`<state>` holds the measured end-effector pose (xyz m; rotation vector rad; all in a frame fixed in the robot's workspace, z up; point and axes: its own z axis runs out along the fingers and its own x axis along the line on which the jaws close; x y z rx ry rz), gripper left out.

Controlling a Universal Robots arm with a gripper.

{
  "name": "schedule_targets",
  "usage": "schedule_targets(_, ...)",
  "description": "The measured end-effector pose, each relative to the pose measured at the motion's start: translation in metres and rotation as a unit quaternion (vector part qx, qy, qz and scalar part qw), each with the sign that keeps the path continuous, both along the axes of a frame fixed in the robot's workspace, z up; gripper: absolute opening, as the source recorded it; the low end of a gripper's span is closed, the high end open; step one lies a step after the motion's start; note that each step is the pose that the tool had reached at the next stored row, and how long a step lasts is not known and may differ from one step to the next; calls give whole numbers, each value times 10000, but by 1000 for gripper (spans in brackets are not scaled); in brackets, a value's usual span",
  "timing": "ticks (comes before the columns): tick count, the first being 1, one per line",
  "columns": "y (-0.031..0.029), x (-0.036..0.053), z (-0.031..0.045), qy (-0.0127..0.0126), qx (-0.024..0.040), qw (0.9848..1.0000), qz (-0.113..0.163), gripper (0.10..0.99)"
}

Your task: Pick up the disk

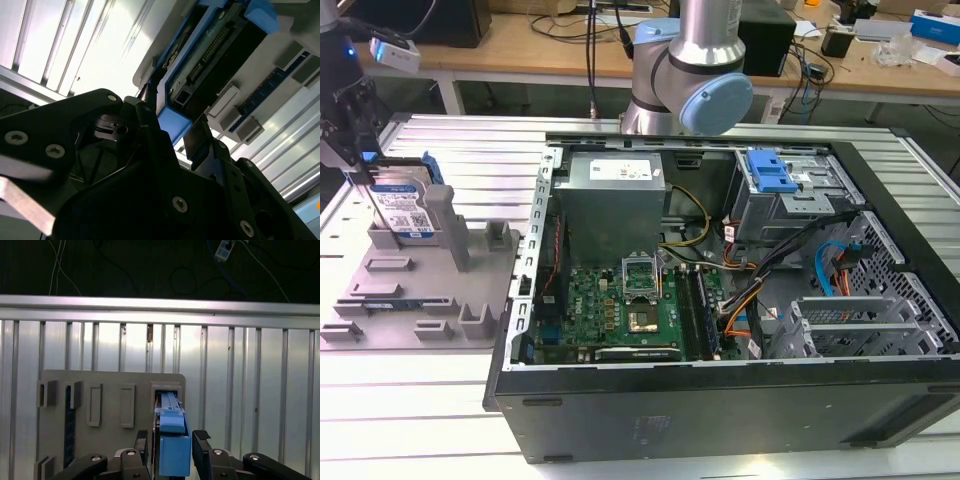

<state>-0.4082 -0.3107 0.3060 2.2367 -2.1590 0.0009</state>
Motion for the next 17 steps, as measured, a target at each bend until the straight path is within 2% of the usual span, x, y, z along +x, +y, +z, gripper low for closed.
schedule_targets(17,-1,-1,-61,-7,0,10000,1,482)
